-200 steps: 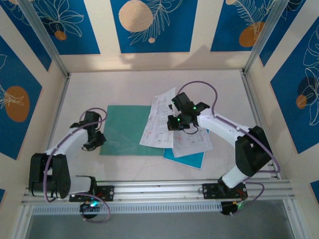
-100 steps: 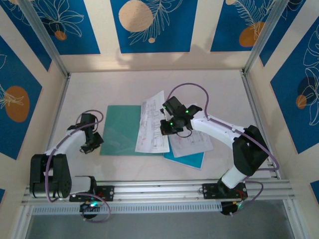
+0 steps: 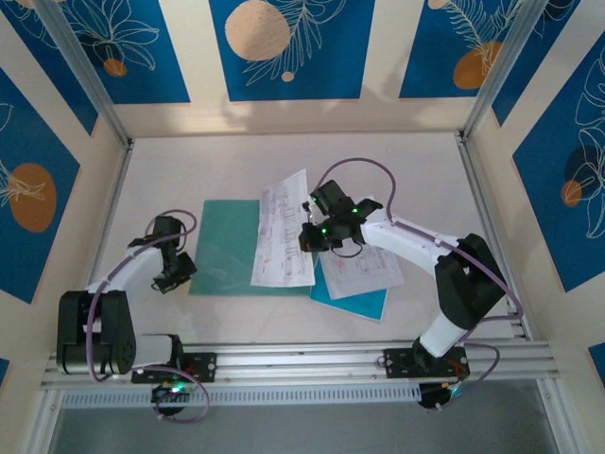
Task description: Put the files into the folder
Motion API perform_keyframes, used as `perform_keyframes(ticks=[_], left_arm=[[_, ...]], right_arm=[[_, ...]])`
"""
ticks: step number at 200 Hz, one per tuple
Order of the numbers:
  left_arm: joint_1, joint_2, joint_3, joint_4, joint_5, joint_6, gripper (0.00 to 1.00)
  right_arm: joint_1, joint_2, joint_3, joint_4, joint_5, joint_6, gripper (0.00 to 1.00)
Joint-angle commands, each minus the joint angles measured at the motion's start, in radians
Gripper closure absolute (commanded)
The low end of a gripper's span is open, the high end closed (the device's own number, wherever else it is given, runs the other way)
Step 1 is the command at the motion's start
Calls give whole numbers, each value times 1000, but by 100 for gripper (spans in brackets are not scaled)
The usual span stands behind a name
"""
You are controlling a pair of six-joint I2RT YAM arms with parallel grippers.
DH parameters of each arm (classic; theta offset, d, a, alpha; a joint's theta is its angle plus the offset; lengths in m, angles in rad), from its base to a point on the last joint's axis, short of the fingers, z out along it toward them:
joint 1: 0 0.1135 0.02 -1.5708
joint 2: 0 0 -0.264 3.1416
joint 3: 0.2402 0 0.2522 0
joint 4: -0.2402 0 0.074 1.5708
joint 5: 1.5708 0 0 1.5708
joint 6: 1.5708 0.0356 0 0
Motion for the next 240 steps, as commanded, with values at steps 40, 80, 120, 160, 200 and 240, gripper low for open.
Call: perform_keyframes(ticks=[40, 80, 120, 160, 200, 240], left_arm=[[20, 11, -11, -10, -7, 16, 100], [24, 21, -11, -5, -3, 14, 100], [23, 44, -12, 9, 15, 9, 100], [23, 58, -15, 22, 43, -7, 100], [23, 77, -21, 43, 79, -26, 100], [23, 86, -29, 71, 115, -35, 100]], right_arm=[[-24, 102, 9, 107, -167, -11, 100], [-34, 155, 10, 179, -223, -4, 100], [-42, 211, 18, 228, -262, 4, 100], [-40, 259, 25, 275, -282, 30, 100], [-30, 298, 44, 310, -297, 59, 100], [-16, 324, 65, 317, -294, 73, 100]])
